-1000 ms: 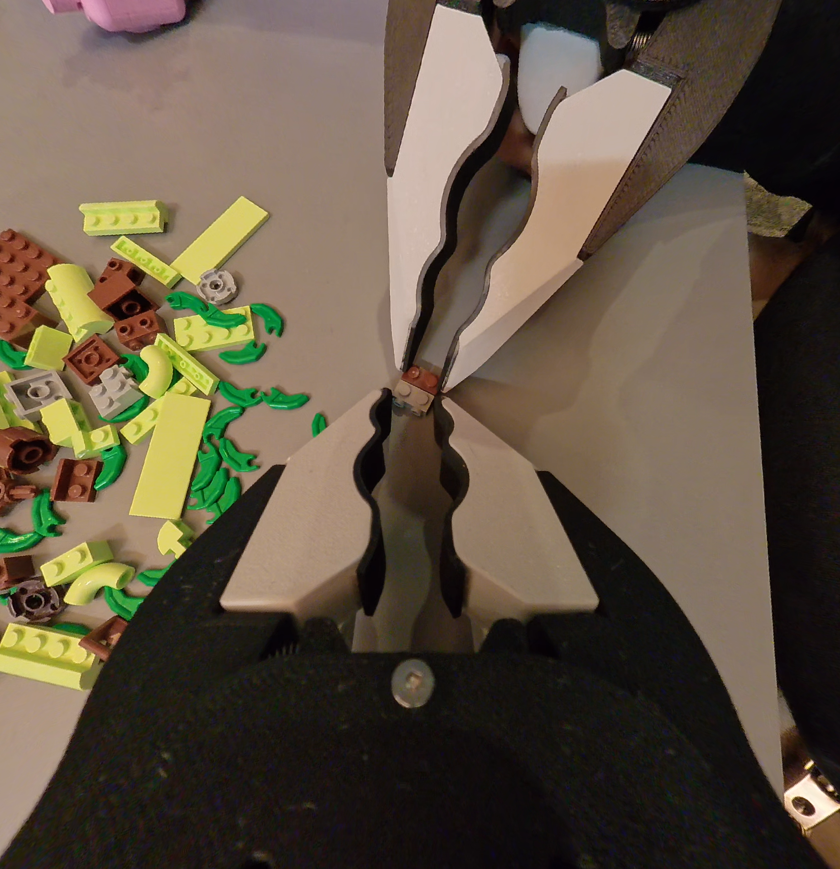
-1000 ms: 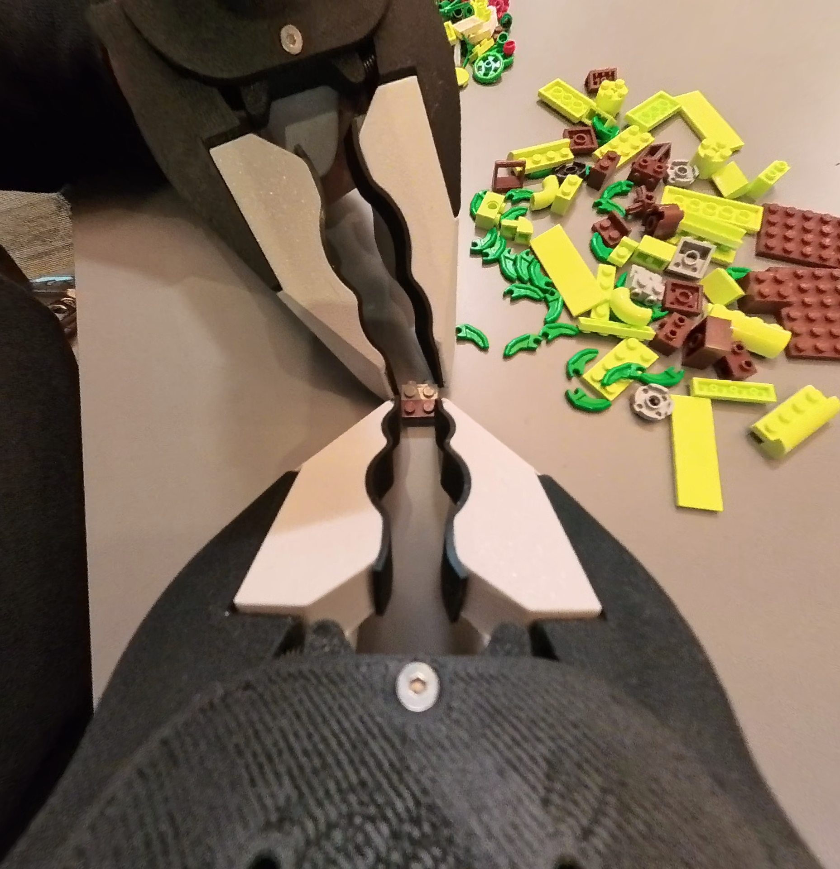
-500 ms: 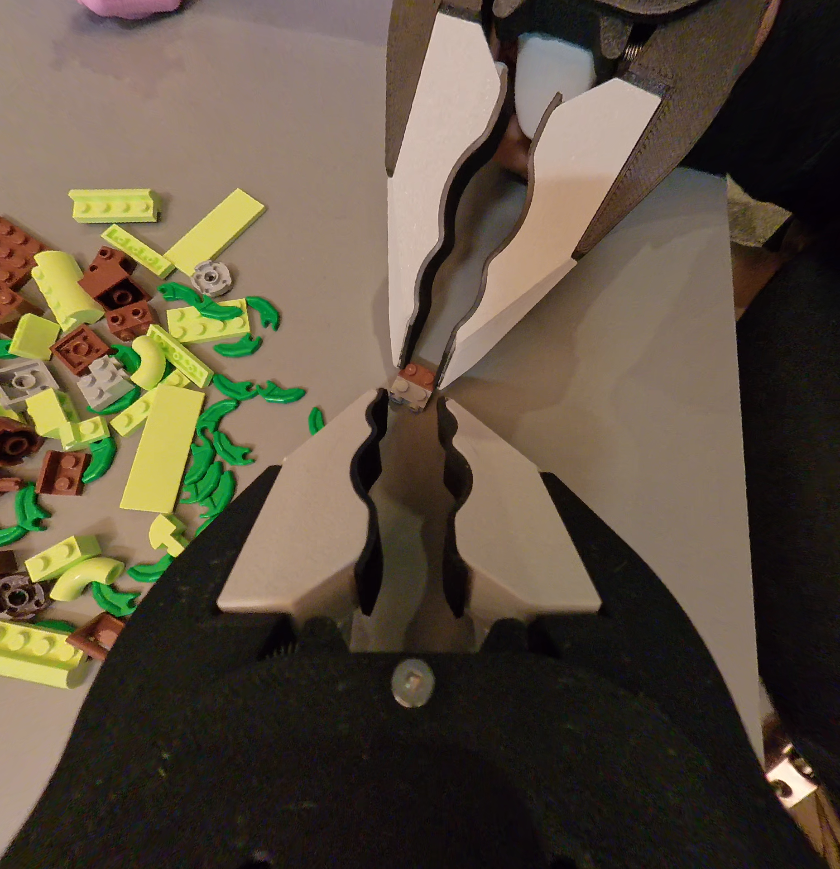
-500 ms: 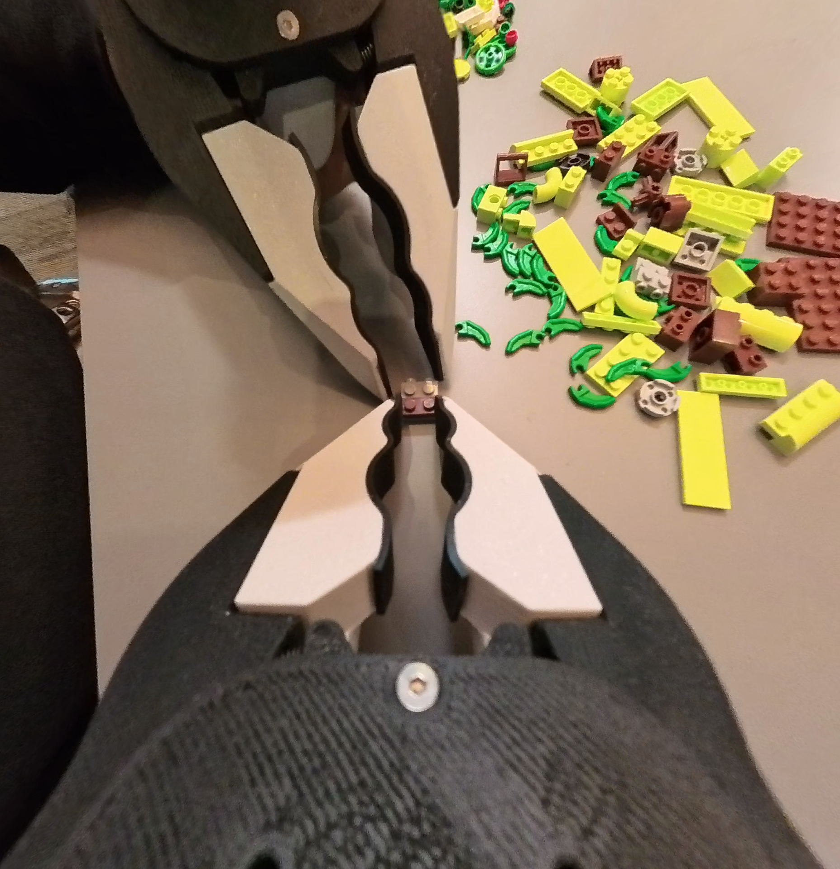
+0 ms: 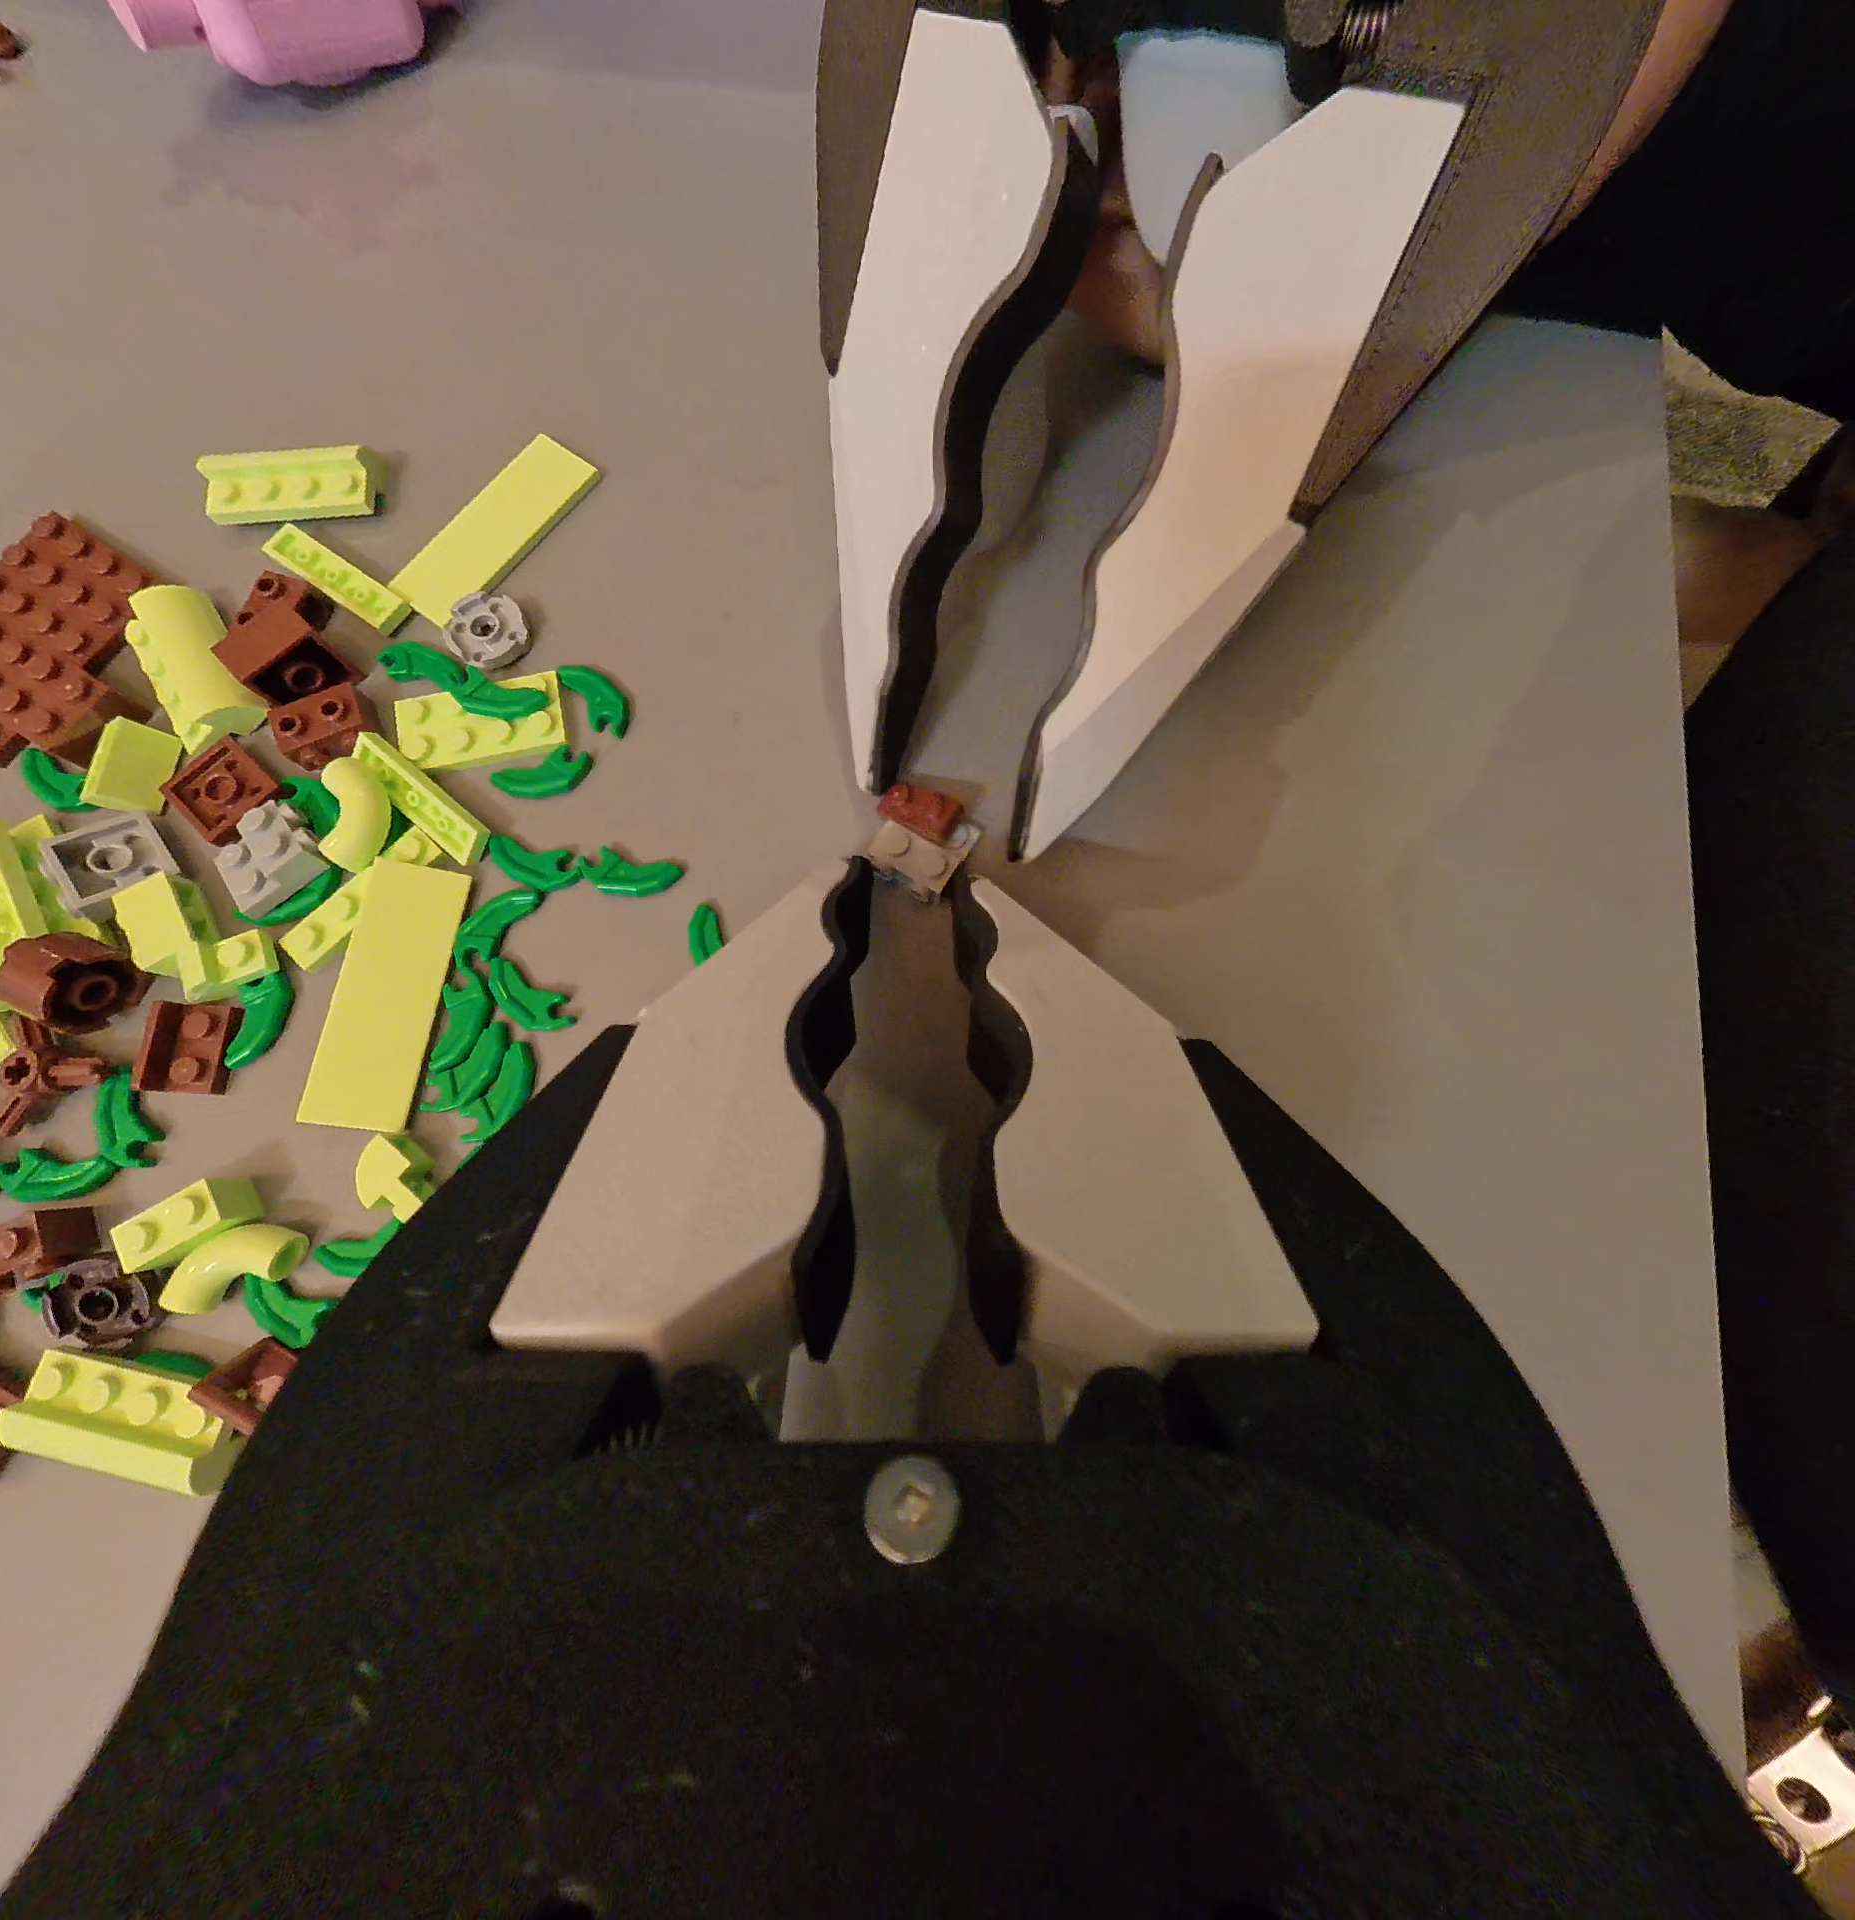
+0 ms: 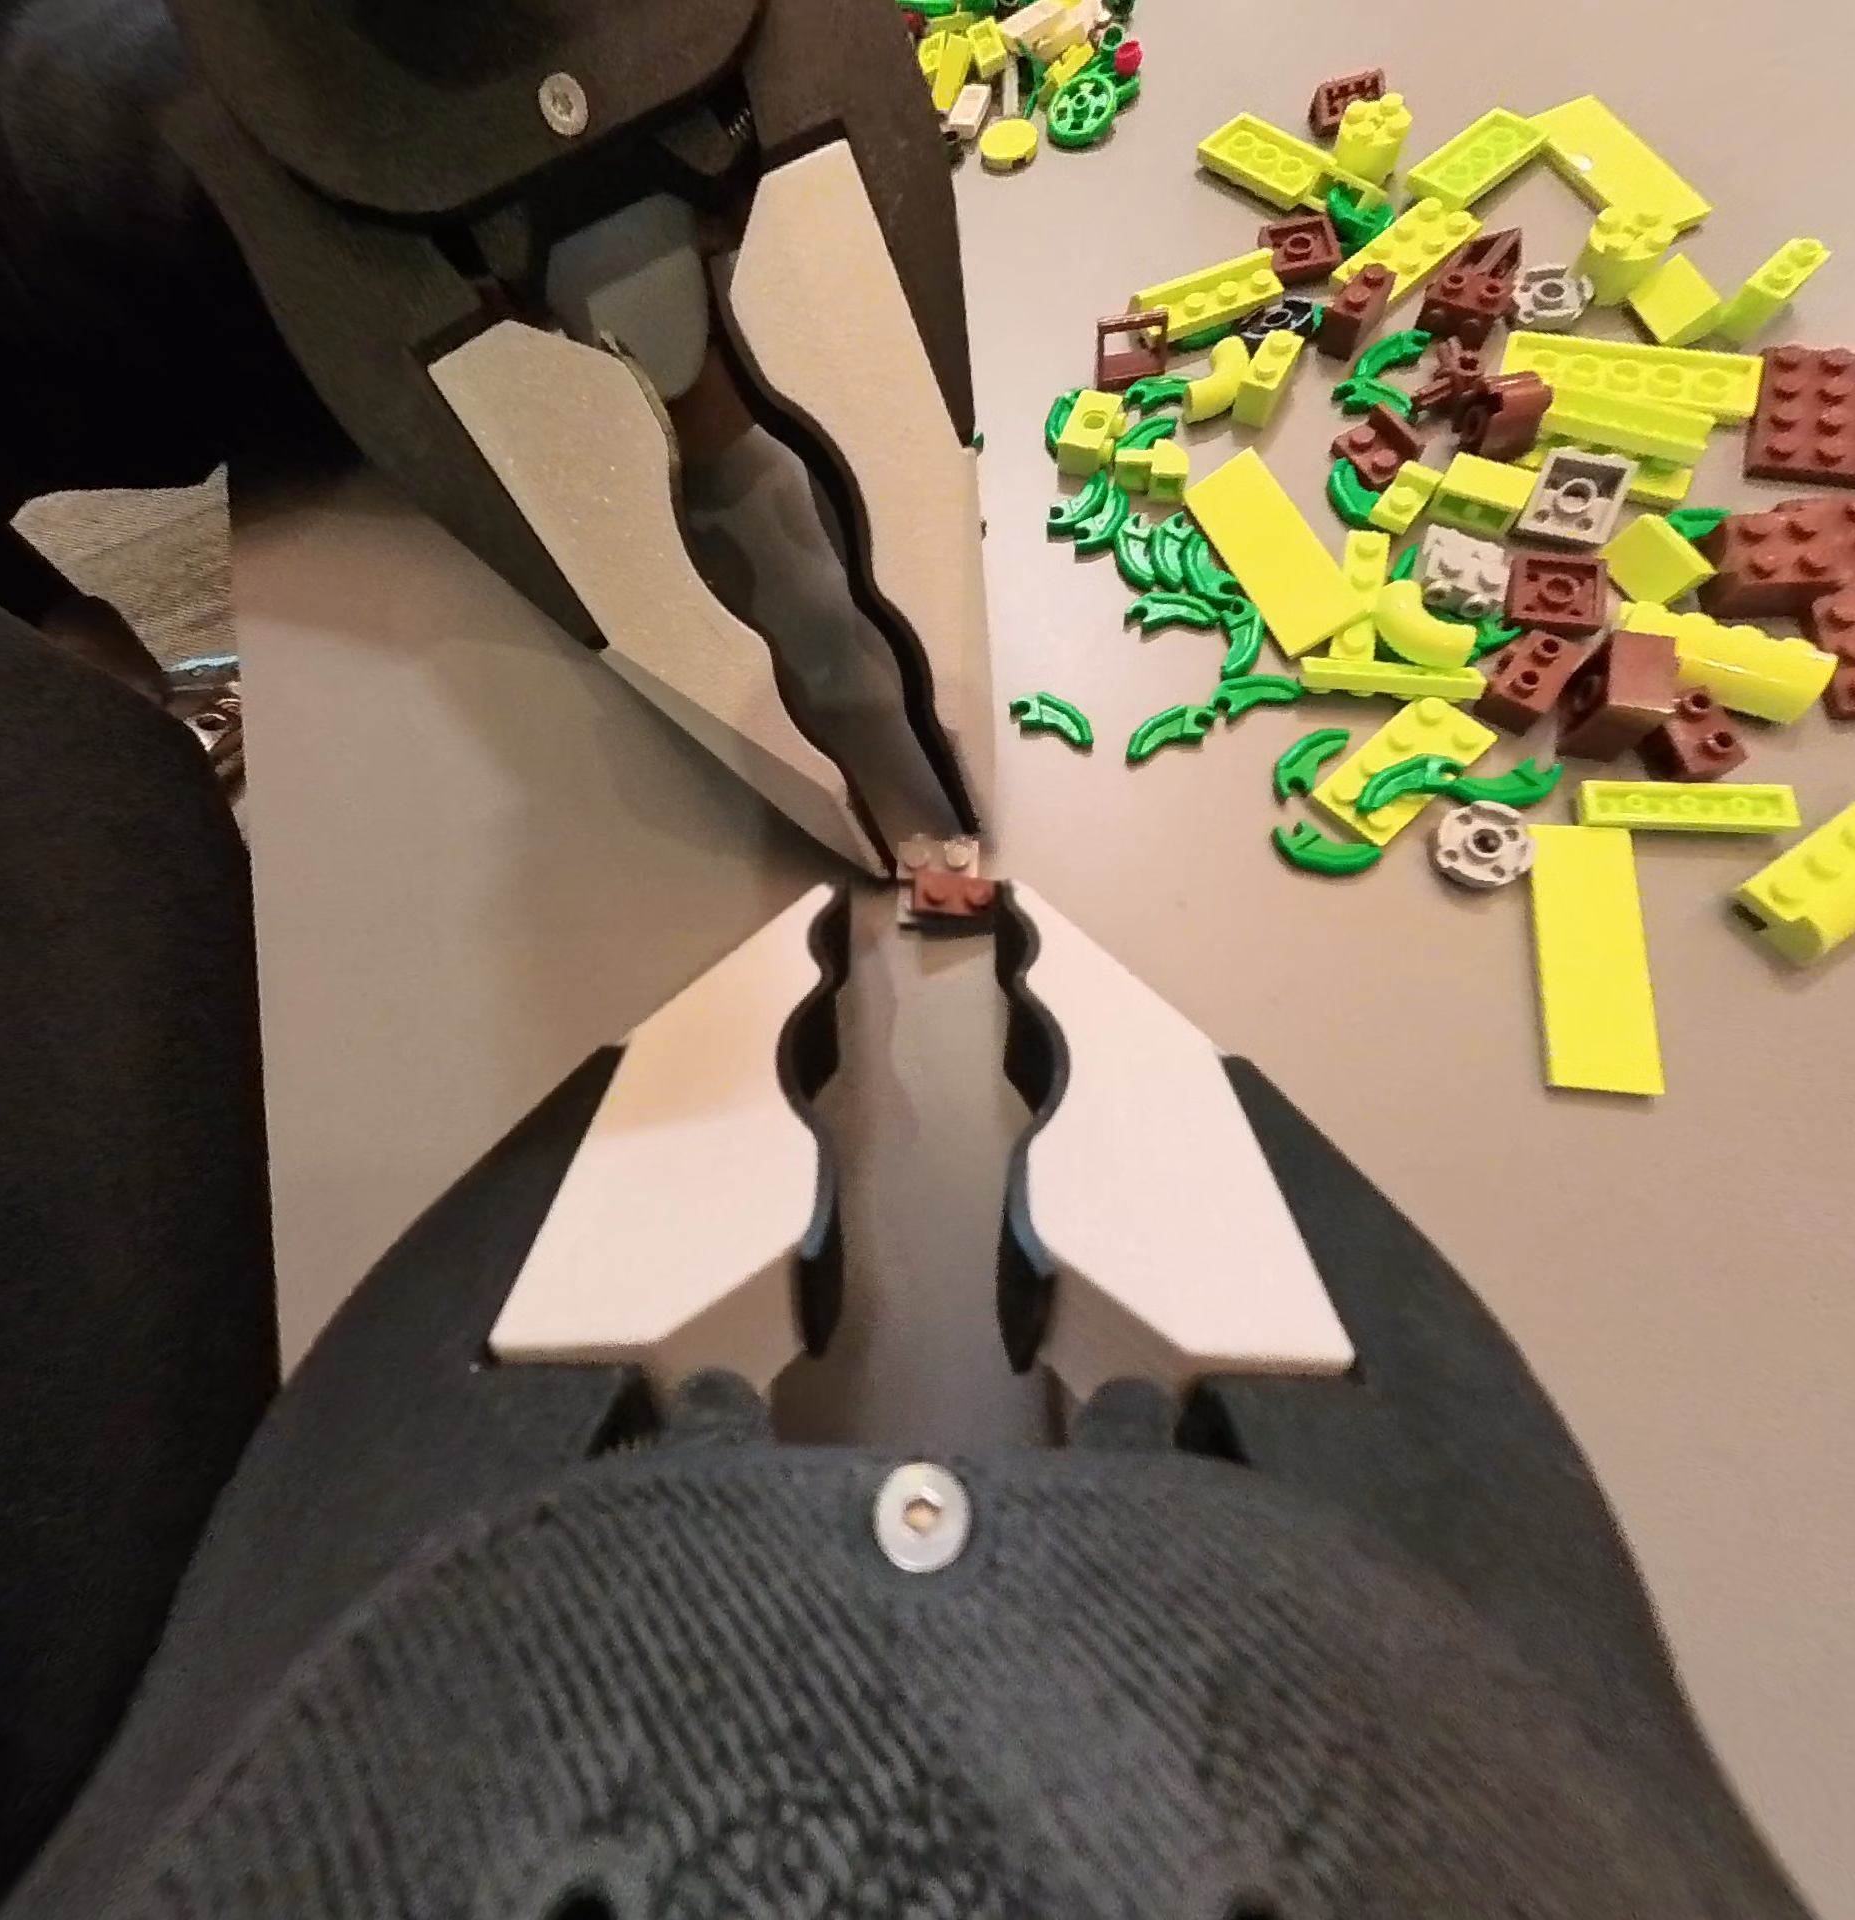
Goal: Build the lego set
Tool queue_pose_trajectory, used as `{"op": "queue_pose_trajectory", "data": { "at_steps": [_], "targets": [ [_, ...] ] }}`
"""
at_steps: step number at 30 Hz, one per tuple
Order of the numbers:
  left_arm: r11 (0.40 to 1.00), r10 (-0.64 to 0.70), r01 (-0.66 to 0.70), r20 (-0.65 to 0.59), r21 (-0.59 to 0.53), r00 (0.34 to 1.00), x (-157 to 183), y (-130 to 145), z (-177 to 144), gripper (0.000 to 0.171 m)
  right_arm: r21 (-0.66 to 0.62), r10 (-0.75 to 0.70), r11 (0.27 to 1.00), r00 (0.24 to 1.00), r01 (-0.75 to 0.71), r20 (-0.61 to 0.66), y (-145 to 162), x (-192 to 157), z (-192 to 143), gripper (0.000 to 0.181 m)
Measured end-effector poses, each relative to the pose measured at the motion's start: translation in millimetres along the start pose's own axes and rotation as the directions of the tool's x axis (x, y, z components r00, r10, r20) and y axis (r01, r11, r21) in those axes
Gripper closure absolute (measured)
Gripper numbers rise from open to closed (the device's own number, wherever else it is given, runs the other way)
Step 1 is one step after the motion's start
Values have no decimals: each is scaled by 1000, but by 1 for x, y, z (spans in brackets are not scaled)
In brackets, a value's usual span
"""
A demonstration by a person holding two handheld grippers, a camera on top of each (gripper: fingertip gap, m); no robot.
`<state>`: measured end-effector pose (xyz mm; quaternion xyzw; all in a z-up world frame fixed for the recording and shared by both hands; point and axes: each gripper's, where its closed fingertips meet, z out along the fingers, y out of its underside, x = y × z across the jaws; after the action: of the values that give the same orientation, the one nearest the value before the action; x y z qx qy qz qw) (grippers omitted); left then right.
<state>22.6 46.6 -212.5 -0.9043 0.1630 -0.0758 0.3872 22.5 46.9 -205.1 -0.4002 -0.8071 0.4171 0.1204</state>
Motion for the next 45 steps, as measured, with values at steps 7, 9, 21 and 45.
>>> {"op": "queue_pose_trajectory", "data": {
  "at_steps": [7, 9, 21, 45],
  "targets": [
    [1000, -13, 13, 6, 3, 1000, -2, 0, 0, 151, 4, -7, 1000, 1000, 7, -1, 0, -1, 0, 156],
    [1000, -12, 11, 6, 4, 1000, -2, 0, 0, 150, 12, -7, 1000, 1000, 7, -2, -1, 0, -1, 157],
    [1000, -2, 2, -4, 0, 1000, 0, 0, 0, 154, 23, -15, 1000, 1000, 15, 2, -3, -2, -2, 172],
    [1000, 13, -13, 2, -5, 1000, 1, 1, 0, 157, 9, -49, 999, 999, 49, -8, -2, -4, 0, 179]
  ]
}}
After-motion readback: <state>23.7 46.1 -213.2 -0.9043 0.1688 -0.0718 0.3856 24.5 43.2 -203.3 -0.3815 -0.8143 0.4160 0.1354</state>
